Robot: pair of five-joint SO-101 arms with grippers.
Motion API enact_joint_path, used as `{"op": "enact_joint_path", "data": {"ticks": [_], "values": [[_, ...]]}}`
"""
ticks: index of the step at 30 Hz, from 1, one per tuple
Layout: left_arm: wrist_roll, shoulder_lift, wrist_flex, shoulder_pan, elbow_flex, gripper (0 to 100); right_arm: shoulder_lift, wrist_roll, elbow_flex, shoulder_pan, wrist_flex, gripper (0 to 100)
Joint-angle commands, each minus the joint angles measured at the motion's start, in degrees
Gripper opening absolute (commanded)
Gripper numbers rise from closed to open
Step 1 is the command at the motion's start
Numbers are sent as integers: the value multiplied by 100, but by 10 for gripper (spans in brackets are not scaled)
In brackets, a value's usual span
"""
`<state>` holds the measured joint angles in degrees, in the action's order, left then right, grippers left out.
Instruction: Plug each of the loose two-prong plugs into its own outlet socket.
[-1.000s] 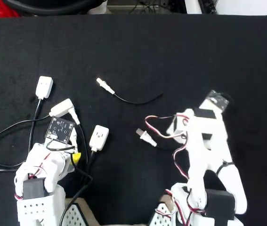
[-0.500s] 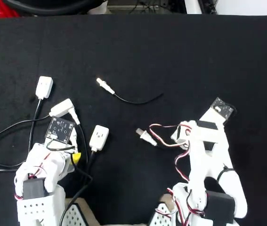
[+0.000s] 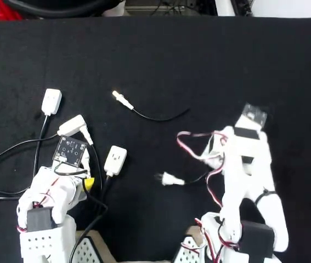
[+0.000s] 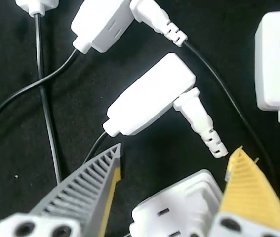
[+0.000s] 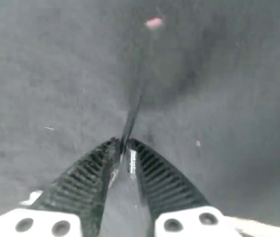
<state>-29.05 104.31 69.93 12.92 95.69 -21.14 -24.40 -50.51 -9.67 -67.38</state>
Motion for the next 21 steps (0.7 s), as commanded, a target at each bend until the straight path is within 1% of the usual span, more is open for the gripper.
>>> {"op": "enact_joint_path", "data": {"ticks": [1,4,5,6,8,11,13,14,16,19,21], "values": [[-44,9,9,13,4,328,-101,1160,1130,-149,185,11],[-44,9,9,13,4,328,-92,2760,1376,-114,914,11],[-44,9,18,13,4,328,-84,3156,1385,-97,1213,11],[-44,9,18,13,4,328,-31,3411,1393,-70,1512,12],[-44,9,18,13,4,328,154,3675,1376,88,1987,12],[-44,9,18,13,4,328,602,3991,1420,431,2321,12],[-44,9,18,13,4,328,954,4132,1578,695,2444,28],[-44,9,18,13,4,328,1121,4114,1710,809,2453,54],[-44,9,18,13,4,328,1446,3956,2079,993,2426,139],[-44,9,18,13,4,328,1754,3385,2580,1108,2382,273],[-44,9,9,13,4,328,1815,3226,2870,1116,2075,338]]}}
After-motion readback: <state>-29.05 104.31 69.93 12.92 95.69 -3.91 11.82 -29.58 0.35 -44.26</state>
